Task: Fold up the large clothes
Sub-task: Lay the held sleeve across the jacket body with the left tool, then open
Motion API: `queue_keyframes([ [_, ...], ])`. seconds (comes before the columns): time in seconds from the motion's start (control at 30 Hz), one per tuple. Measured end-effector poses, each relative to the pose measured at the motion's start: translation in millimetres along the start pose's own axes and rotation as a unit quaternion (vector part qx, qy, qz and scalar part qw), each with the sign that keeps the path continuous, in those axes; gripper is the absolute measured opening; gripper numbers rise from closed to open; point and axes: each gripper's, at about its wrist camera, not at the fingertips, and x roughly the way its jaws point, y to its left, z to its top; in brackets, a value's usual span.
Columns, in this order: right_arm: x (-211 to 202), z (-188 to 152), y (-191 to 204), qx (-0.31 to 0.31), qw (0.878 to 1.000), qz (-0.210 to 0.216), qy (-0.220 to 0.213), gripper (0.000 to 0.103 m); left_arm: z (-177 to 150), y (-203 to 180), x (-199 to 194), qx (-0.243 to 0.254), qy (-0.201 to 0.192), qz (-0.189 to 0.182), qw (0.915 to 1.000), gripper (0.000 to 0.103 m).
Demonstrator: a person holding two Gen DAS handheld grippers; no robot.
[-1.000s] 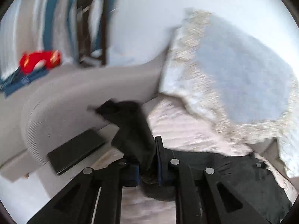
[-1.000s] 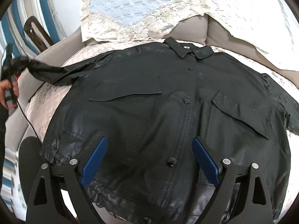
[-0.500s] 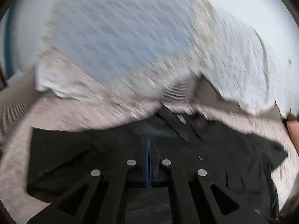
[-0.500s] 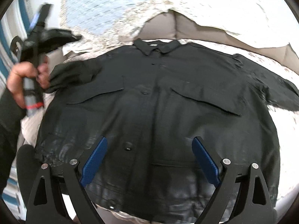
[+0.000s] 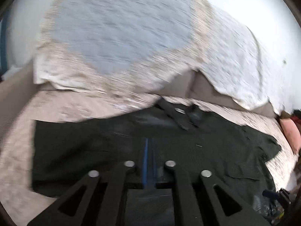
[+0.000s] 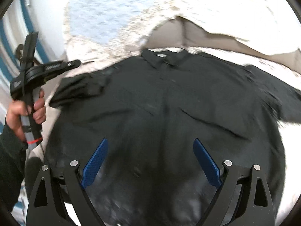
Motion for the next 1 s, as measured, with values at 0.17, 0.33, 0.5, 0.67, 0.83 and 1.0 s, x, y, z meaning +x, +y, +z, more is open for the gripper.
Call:
queue_keyframes([
  [0.17, 51, 52, 31, -0.013, 0.997, 0.072, 0.007, 0.092, 0, 87, -19, -0.05, -0.016, 0.079, 0.9955, 0.042],
  [0.33, 133, 104, 65, -0.007, 0.989, 0.139, 0.048, 0.091, -18, 157, -19, -0.124, 0.0, 0.105, 0.9867, 0.042],
  [0.5, 219, 126, 101, -0.008, 0.98, 0.156, 0.122, 0.075, -34, 181, -12, -0.146, 0.014, 0.101, 0.9839, 0.042],
  [0.67, 254, 120, 119, -0.019, 0.979, 0.135, 0.149, 0.05, -36, 189, -14, -0.149, 0.013, 0.097, 0.984, 0.042],
  [0.83, 216, 132, 97, -0.018, 0.984, 0.14, 0.107, 0.009, -27, 182, -9, -0.144, 0.01, 0.082, 0.9861, 0.042],
  [1.0, 177, 139, 26, 0.014, 0.993, 0.091, 0.071, 0.009, -14, 158, 0, -0.128, 0.004, 0.051, 0.9905, 0.042],
])
